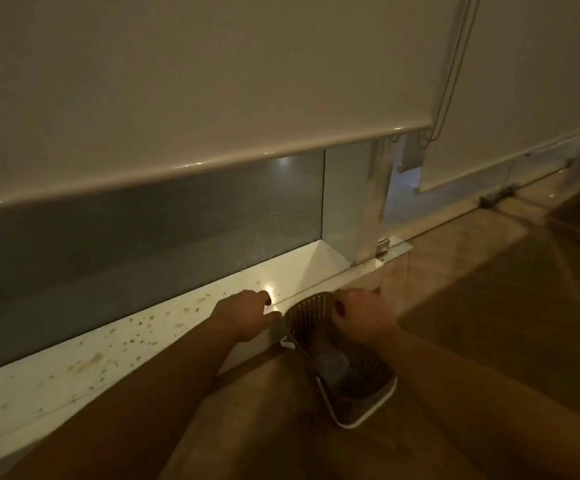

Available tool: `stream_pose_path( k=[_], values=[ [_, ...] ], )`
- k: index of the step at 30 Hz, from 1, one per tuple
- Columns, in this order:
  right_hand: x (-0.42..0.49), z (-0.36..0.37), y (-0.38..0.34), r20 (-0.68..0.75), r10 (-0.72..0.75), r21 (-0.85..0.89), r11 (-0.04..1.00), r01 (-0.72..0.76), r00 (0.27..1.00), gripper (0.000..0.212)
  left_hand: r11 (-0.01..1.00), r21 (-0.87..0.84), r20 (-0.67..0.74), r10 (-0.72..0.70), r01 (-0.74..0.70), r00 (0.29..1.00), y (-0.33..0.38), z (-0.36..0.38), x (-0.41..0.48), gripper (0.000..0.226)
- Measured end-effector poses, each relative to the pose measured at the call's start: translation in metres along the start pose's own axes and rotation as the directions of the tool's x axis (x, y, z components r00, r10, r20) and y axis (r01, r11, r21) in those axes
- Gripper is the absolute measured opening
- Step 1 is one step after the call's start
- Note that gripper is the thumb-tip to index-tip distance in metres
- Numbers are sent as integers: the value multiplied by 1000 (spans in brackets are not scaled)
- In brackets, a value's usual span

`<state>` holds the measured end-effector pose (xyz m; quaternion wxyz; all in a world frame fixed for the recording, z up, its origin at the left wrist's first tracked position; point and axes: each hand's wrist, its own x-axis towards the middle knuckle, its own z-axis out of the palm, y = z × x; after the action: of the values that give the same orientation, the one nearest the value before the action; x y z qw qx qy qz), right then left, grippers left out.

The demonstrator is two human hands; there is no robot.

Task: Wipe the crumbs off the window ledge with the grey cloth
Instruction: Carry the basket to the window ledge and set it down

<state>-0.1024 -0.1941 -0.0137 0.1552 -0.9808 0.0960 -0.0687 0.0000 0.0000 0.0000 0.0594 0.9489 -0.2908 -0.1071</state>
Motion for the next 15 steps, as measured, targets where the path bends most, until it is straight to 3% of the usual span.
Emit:
stream_pose_path(
  k=[2, 5, 9, 13, 15],
  values=[
    [-12, 19, 20, -10, 100, 7, 995, -100, 995, 20, 998, -59, 25, -13, 15, 1000, 11, 21, 4, 53],
    [-34, 46, 46, 15, 315, 5, 949, -316, 949, 39, 985, -170, 72, -5, 18, 997, 21, 58, 16, 50],
    [-47, 65, 66, 103, 591, -64, 806, -588, 800, 54, 958, -285, 119, -11, 45, 993, 25, 100, 30, 51],
    [-44, 78, 81, 261, 701, 84, 668, -739, 663, 73, 935, -337, 158, -64, 115, 985, 34, 120, 41, 64],
    [-41, 86, 85, 323, 707, 137, 622, -771, 629, 75, 914, -380, 167, -81, 139, 983, 37, 127, 47, 63]
  ],
)
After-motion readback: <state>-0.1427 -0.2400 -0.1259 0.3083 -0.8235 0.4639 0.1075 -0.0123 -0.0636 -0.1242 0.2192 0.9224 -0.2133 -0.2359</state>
